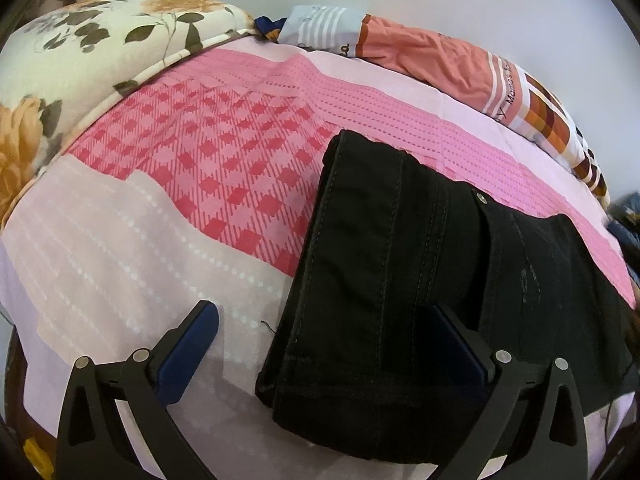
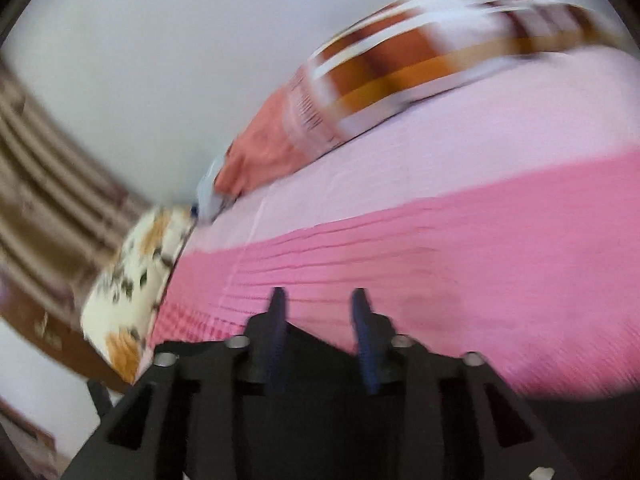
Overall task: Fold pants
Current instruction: 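Move the right gripper to the leg hem and grasp it again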
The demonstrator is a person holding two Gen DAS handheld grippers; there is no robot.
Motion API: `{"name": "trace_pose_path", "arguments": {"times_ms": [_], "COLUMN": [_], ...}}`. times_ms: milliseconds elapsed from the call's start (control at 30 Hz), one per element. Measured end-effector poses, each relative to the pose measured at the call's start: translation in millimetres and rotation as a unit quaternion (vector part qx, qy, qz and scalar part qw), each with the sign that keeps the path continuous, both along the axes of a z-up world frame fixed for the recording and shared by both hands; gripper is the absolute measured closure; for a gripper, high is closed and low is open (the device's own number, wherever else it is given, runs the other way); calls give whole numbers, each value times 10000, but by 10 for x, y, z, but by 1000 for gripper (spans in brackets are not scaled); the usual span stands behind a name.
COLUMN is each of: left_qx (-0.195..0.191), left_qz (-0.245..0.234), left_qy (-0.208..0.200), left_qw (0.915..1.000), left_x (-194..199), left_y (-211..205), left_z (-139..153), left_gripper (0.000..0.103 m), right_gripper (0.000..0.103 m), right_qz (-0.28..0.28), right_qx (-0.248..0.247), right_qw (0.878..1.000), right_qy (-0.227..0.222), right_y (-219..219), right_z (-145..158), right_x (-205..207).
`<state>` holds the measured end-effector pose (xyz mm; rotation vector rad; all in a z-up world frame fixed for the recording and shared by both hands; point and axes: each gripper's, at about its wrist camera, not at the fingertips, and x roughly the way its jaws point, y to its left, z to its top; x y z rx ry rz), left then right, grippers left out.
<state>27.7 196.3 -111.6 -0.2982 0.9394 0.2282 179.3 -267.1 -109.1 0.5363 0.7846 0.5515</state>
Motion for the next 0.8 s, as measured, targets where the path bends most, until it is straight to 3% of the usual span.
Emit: {"name": "trace_pose_path", "arguments": {"times_ms": [133,200,267,400,433,567,800], "left_qx": [394,588,643,329,280,319,850], "left_qz": [141,181,176,-81,-188,-778,-1565], "left_qy": [-192,-424,-588,-841,-863,-865,-658], "left_qw": [9989,9972,9960,9959,9957,9927,9818], "left_x": [-61,-108,-126,-44,5,132,200], "left_y": [-50,-98,-154,-353,-436,-879,-1564], "left_z": [160,309,446,699,733,812,718], "left_gripper": [0,0,0,0,0,0,0], "right_gripper": [53,52,53,67,67,67,67], "right_qz": [-1098,-1684,-2289,-3403,-3541,-3435,-3388], "right_qx": [-14,135,431,1483,1754,2520,2760], "right_qw": [9936,9843,9692,9224,9130,9004,8929], "right_qy": [248,504,799,1067,1014,880,1087], "right_y": [-1097,-1760,-2354,-3276,-3396,-3500,-3470], "right_z": [-193,-294,-430,-741,-794,-939,-1185], "right_x": [-876,-1285,-1675,-2473,-2620,-2716,-2573]}}
